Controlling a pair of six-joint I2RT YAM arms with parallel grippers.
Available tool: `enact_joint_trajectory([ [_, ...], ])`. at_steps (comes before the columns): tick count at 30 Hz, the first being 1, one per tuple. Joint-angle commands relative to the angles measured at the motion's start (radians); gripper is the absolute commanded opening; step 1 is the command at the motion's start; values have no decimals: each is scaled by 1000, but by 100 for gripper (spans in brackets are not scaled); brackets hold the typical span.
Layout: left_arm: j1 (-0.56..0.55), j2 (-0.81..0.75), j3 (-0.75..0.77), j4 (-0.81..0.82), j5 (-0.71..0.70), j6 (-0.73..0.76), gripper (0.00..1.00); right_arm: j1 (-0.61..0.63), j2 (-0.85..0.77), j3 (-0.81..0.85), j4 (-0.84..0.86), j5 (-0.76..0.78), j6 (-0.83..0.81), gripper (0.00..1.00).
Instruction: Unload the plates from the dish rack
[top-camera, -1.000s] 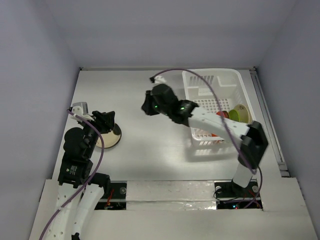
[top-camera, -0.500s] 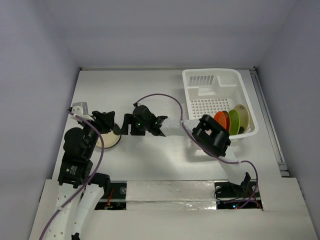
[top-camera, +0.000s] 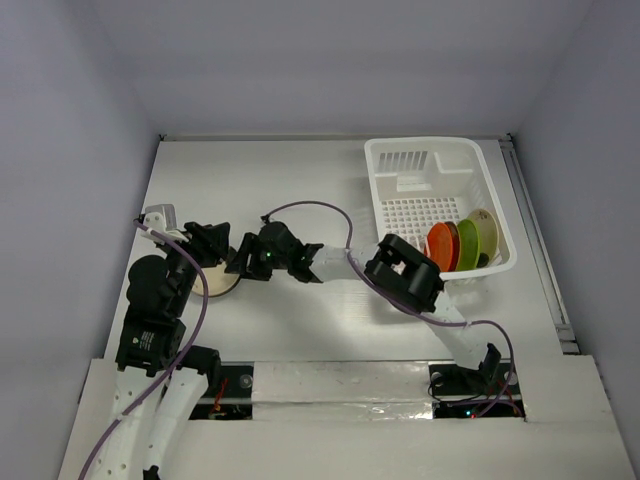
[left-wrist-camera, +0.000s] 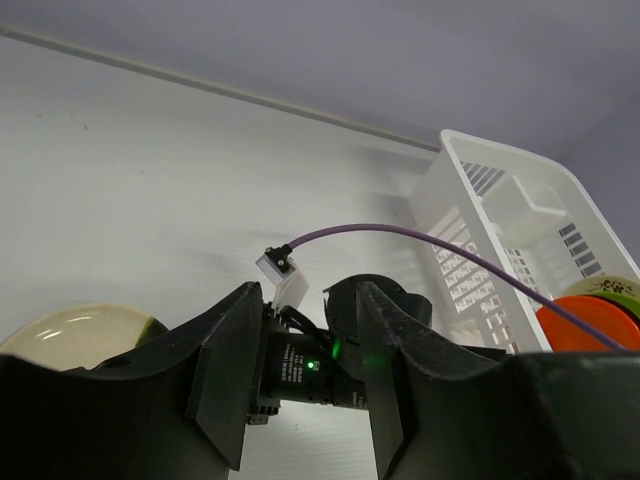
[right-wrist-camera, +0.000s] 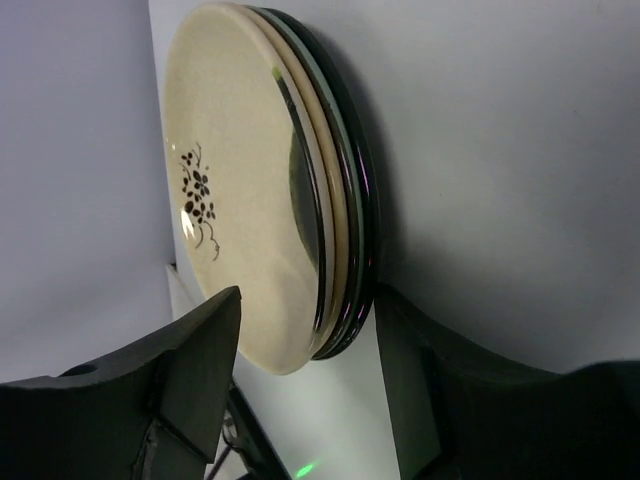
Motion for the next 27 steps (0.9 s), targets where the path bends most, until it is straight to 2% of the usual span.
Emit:
enact_joint_trajectory([
  [1, 4, -13, 30, 41, 12, -1, 39, 4, 26, 1, 106, 24, 91, 60],
  [5, 4, -13, 30, 36, 10, -1, 39, 4, 9, -33, 147, 65, 130, 39],
  [9, 4, -11, 30, 37, 12, -3, 39, 4, -57, -99, 118, 155, 105, 32],
  [21, 4, -11, 28, 36, 16, -4, 39, -14, -316, -318, 35, 369, -5, 28],
  [27, 4, -11, 27, 37, 18, -3, 39, -63, -385, -450, 8, 452, -10, 28],
])
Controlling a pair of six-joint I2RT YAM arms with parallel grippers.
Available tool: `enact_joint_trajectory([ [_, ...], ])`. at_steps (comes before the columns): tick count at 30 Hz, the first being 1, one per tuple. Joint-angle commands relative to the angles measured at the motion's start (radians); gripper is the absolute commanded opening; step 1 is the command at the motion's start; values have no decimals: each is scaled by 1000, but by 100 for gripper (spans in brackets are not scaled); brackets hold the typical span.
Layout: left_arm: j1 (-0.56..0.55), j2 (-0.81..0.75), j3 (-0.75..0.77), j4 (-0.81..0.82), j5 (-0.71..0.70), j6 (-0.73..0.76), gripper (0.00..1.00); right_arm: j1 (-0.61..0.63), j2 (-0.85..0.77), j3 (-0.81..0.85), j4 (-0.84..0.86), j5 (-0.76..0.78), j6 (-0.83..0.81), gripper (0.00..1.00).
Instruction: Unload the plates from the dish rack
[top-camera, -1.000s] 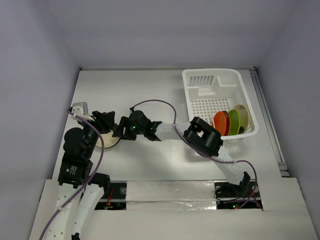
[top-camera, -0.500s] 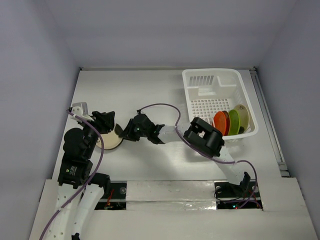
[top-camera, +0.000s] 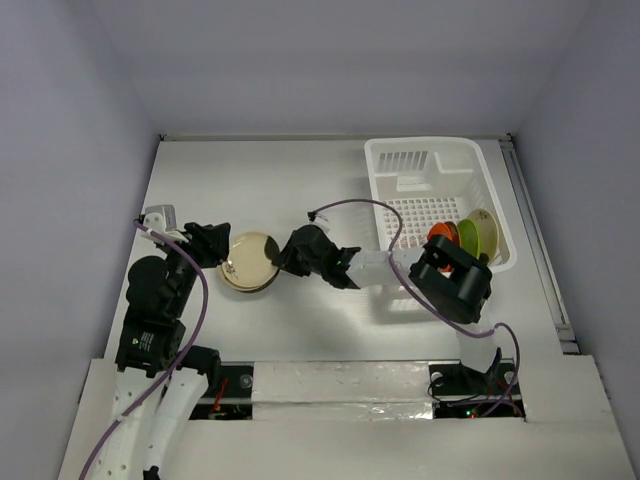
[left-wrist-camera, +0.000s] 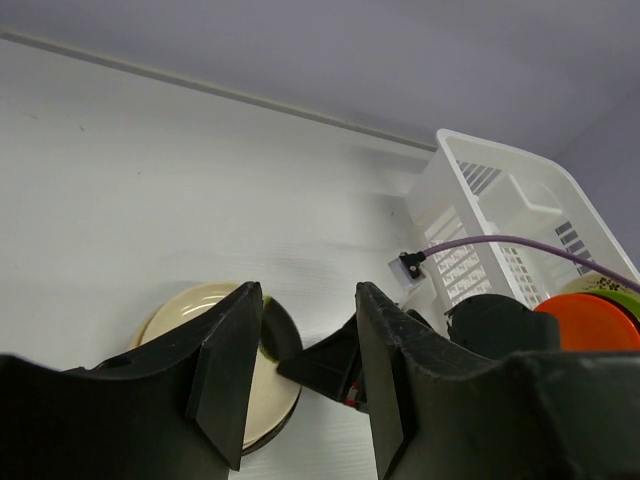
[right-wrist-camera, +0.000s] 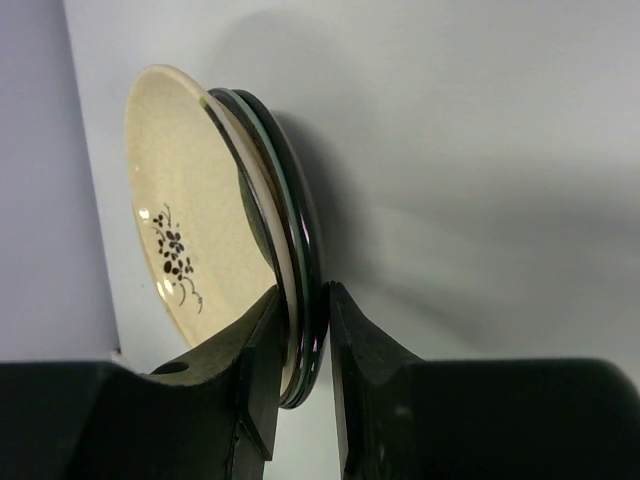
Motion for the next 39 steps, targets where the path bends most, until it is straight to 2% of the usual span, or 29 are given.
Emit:
enact_joint_trajectory([
  [1, 4, -5, 27, 39, 12, -2, 39, -47, -66, -65, 19, 103, -14, 29],
  [7, 4, -1, 25, 41, 13, -4, 39, -82, -108, -162, 39, 118, -10, 31],
  [14, 4, 1, 22, 42, 17, -2, 39, -91, -88, -114, 16, 80, -59, 70],
  [17, 4, 1, 22, 41, 17, -4, 39, -91, -101, -102, -12, 75, -85, 81],
  [20, 4, 1, 23, 42, 18, -4, 39, -91, -164, -87, -67, 90, -125, 87],
  [25, 4, -2, 24, 41, 20, -4, 39, -82, -278, -47, -220, 139, -238, 89],
  [28, 4, -7, 22, 41, 23, -2, 39, -82, -380, -56, -330, 205, -296, 79],
  [29, 4, -7, 22, 39, 23, -4, 39, -82, -452, -47, -379, 246, -310, 61],
  [31, 4, -10, 20, 39, 26, -1, 38, -82, -557, -48, -490, 340, -374, 35],
  [32, -5, -11, 20, 42, 33, 2, 24, -82, -663, -42, -581, 383, -420, 6],
  [33, -5, -11, 19, 42, 35, 2, 19, -91, -713, -30, -643, 427, -437, 0],
  [34, -5, -14, 19, 42, 35, 4, 15, -100, -755, -15, -700, 499, -456, 0],
  [36, -14, -17, 17, 39, 26, 4, 4, -161, -846, 34, -876, 524, -505, 0],
  [38, -23, -24, 19, 36, 12, 2, 2, -201, -859, 73, -1019, 569, -507, 0],
  [39, -23, -25, 19, 33, 9, 1, 2, -229, -855, 113, -1179, 595, -472, 0],
])
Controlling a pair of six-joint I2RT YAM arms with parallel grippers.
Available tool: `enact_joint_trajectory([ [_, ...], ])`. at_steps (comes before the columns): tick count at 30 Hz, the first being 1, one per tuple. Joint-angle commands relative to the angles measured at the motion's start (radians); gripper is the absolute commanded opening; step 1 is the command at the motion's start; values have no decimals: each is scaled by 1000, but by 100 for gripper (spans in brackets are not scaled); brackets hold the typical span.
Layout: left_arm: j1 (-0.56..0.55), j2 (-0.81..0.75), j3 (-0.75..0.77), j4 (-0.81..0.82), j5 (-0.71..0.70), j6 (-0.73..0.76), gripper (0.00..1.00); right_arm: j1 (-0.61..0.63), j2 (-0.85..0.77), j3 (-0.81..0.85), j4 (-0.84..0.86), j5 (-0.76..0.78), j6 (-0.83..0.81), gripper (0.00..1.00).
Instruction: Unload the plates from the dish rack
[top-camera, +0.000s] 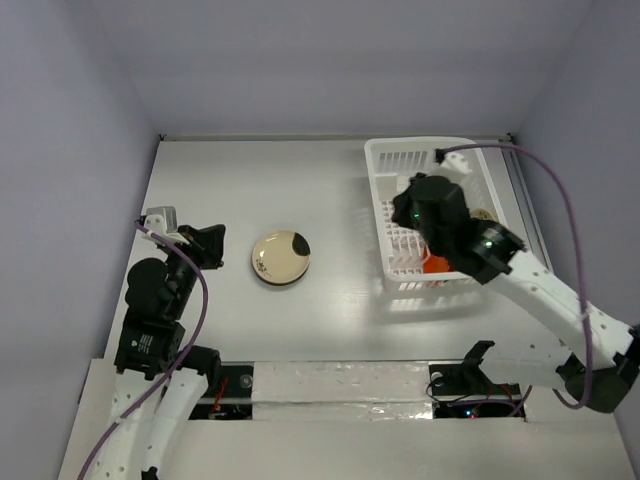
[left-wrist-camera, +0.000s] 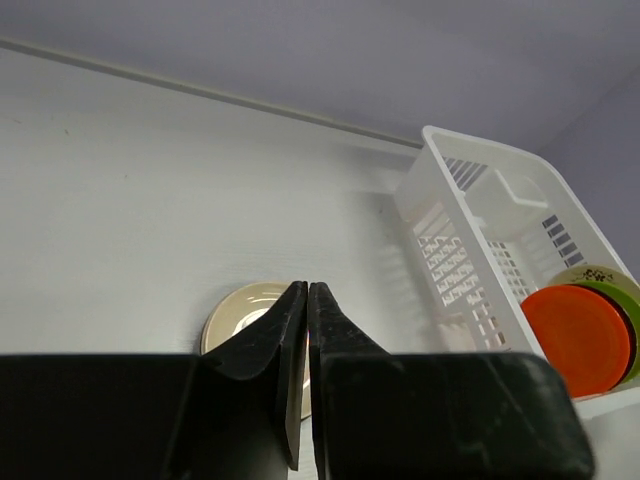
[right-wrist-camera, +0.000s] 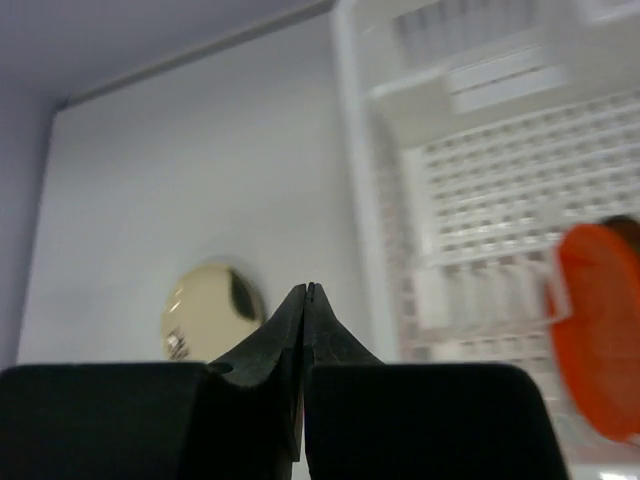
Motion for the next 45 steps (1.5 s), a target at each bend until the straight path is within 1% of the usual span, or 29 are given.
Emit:
enact_joint_trajectory([
  [1, -11, -20, 19, 31, -9, 0, 2, -75, 15, 91, -480, 196, -11, 0],
  [2, -11, -23, 19, 27, -11, -1, 4, -84, 20, 94, -529, 233, 3, 5],
  [3, -20, -24, 19, 27, -9, -1, 10, -95, 24, 94, -578, 226, -13, 9],
  [4, -20, -26, 19, 27, -8, 0, 13, -127, 29, 100, -595, 209, -19, 15],
  [5, -20, -27, 17, 25, -5, 0, 16, -144, 31, 111, -611, 209, -22, 30],
  [6, -30, -29, 17, 24, -3, 3, 21, -162, 29, 123, -615, 201, -51, 36],
  [8, -30, -32, 17, 19, -5, 5, 24, -222, 29, 138, -599, 131, -104, 48],
  [9, -30, -34, 16, 19, -3, 6, 27, -240, 34, 141, -586, 122, -141, 49],
  [12, -40, -43, 8, 19, 17, 6, 31, -299, 67, 123, -554, 79, -190, 47],
  [16, -49, -55, 10, 14, 15, 8, 32, -328, 113, 59, -474, 28, -218, 46],
  [20, -58, -60, 10, 7, 10, 6, 32, -366, 152, 14, -422, 0, -232, 41],
  [23, -58, -63, 10, 8, 9, 8, 32, -366, 175, -7, -390, -7, -240, 40],
  [29, -67, -69, 11, 2, 6, 9, 32, -398, 208, -13, -395, 39, -227, 40],
  [31, -67, -70, 11, 2, 6, 11, 32, -398, 210, -17, -382, 25, -244, 39],
  [34, -76, -70, 11, 2, 6, 11, 32, -398, 231, -20, -384, 9, -266, 28],
  [35, -76, -70, 13, 2, 6, 11, 32, -398, 239, -18, -393, 31, -266, 23],
  [36, -76, -72, 13, 1, 6, 12, 32, -398, 247, -10, -408, 48, -273, 20],
  [39, -76, -72, 11, 4, 7, 11, 32, -398, 250, 14, -444, 89, -293, 18],
  [45, -76, -72, 10, 5, 7, 12, 32, -374, 238, 29, -467, 106, -327, 11],
])
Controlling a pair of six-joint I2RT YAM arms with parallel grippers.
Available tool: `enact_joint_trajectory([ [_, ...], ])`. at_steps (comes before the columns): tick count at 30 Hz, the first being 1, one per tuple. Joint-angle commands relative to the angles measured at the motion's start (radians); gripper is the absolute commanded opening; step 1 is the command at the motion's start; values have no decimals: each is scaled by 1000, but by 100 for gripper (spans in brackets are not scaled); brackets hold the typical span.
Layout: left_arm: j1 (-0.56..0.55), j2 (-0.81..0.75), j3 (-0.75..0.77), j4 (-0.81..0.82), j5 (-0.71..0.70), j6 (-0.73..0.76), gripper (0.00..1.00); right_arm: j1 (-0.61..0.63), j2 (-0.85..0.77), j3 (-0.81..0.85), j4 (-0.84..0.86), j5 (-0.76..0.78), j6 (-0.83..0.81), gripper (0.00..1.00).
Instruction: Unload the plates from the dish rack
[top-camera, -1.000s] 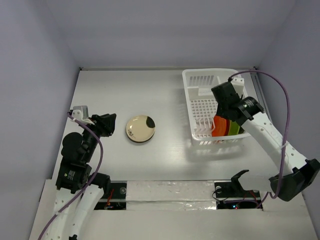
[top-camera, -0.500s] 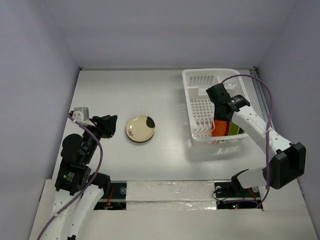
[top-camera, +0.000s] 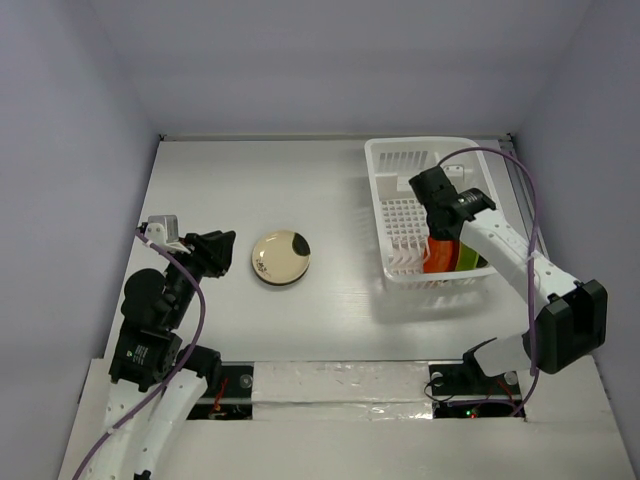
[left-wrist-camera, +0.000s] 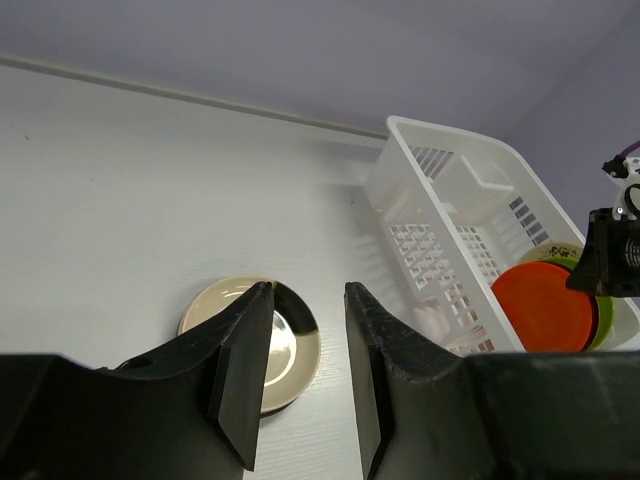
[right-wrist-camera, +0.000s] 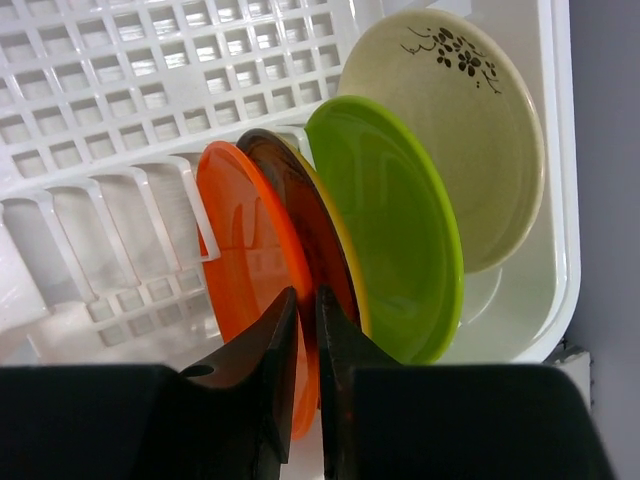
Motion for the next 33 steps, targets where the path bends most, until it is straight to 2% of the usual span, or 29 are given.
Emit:
enact_joint_trajectory([
  [1, -4, -7, 10, 33, 8, 10, 32, 13, 1, 49, -47, 71, -20, 10],
  [2, -4, -7, 10, 33, 10, 10, 32, 39, 8, 57, -55, 90, -19, 6],
  [6, -4, -10, 10, 34, 7, 10, 32, 85, 22, 93, -84, 152, -26, 0],
  [18, -4, -12, 8, 35, 10, 7, 32, 152, 53, 231, -208, 275, -32, 0],
  [24, -4, -9, 8, 35, 10, 7, 32, 162, -8, 336, -224, 264, -2, 0],
  [27, -4, -7, 8, 35, 8, 6, 32, 188, -48, 380, -179, 236, -6, 0],
  [33, -4, -3, 8, 34, 5, 4, 32, 260, -104, 342, 58, 106, -8, 0],
])
